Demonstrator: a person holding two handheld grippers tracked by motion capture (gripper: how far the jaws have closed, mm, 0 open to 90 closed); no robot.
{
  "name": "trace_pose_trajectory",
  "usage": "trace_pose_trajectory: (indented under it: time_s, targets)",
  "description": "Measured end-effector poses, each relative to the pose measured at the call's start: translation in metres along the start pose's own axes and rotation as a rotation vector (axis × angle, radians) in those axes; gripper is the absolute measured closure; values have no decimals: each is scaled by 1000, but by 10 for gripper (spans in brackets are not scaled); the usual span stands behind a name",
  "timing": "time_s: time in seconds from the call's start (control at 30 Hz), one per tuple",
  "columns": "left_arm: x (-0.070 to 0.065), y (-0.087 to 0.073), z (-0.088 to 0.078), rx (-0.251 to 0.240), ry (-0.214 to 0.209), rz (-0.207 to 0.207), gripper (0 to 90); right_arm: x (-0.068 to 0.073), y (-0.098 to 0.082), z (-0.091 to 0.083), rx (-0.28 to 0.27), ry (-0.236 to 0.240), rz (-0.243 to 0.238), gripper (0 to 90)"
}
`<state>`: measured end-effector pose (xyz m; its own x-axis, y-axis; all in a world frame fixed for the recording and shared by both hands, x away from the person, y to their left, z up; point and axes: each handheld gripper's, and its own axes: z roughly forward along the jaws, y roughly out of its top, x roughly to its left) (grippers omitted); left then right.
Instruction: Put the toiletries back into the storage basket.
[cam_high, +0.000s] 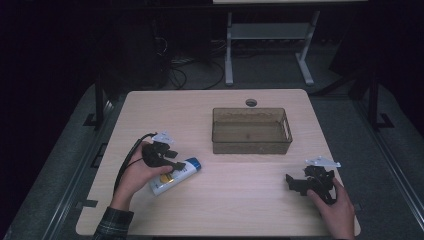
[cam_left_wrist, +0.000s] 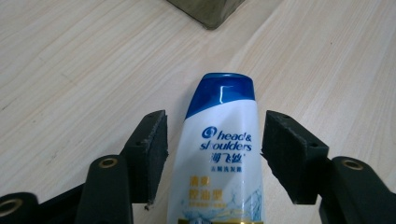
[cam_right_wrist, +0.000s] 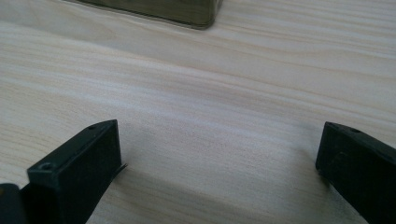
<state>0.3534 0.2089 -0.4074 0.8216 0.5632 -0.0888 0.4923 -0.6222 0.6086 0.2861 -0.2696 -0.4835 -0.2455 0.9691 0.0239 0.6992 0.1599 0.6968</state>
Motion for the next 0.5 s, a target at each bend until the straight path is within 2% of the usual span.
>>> trace_pose_trajectory:
  time_s: [0.23, 0.33, 0.47, 0.5]
  targets:
    - [-5, 11, 13, 48, -25, 32, 366, 0, 0, 0, 0, 0, 0, 0]
    - [-6, 13, 18, 58, -24, 33, 364, 0, 0, 0, 0, 0, 0, 0]
    - [-7, 16, 29, 102, -19, 54, 361, 0, 0, 0, 0, 0, 0, 0]
    - [-8, 16, 32, 102, -19, 43, 362, 0, 0, 0, 0, 0, 0, 0]
